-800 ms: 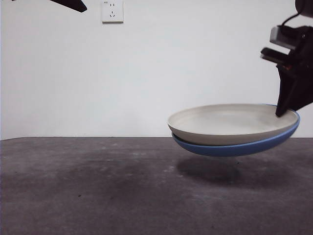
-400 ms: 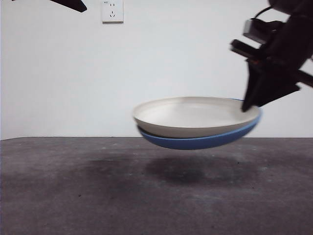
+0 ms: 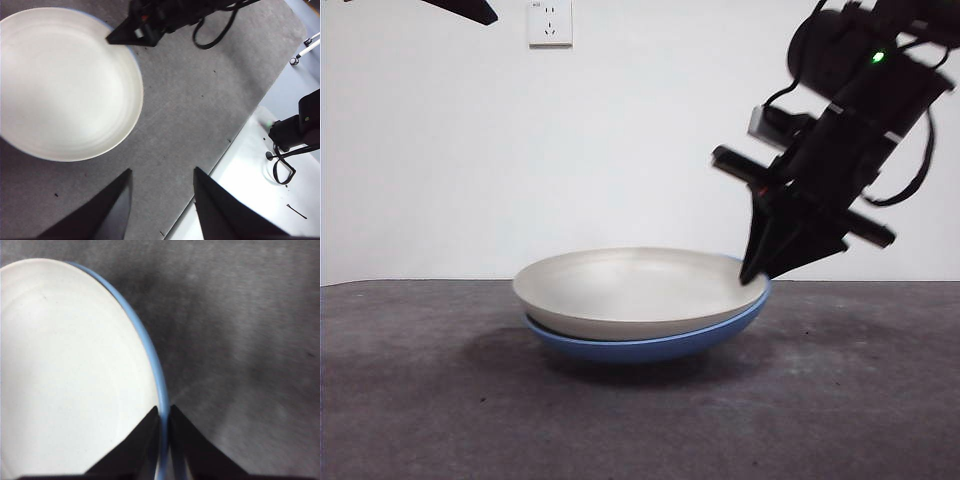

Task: Pick up the white plate, put it on the blue plate, put it on desk

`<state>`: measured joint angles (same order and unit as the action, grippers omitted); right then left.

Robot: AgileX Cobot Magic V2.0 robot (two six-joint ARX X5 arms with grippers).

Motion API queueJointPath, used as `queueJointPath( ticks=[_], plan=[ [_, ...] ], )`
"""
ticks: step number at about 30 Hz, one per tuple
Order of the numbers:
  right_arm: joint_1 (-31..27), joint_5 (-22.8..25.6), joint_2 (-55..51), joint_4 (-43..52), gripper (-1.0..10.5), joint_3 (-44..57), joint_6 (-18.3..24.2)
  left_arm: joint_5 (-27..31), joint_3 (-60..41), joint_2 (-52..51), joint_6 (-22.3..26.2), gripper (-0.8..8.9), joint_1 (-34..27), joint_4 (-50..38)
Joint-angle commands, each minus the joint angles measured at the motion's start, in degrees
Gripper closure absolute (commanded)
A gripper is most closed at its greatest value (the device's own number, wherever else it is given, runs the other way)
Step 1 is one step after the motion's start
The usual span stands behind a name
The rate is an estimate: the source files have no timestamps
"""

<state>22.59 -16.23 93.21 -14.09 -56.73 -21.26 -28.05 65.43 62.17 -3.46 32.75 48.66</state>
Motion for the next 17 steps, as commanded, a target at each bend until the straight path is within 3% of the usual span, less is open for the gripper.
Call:
queueJointPath(
  ticks=[1, 17],
  plan=[
    [0.61, -0.24, 2.78, 1.6, 9.4, -2.16, -2.56, -0.28, 0.48, 0.22, 1.09, 6.15, 0.28, -0.17],
    [0.59, 0.83, 7.41, 1.99, 9.1, -2.86, -2.1, -0.28, 0.48, 0.22, 1.09, 6.19, 0.28, -0.07]
  ],
)
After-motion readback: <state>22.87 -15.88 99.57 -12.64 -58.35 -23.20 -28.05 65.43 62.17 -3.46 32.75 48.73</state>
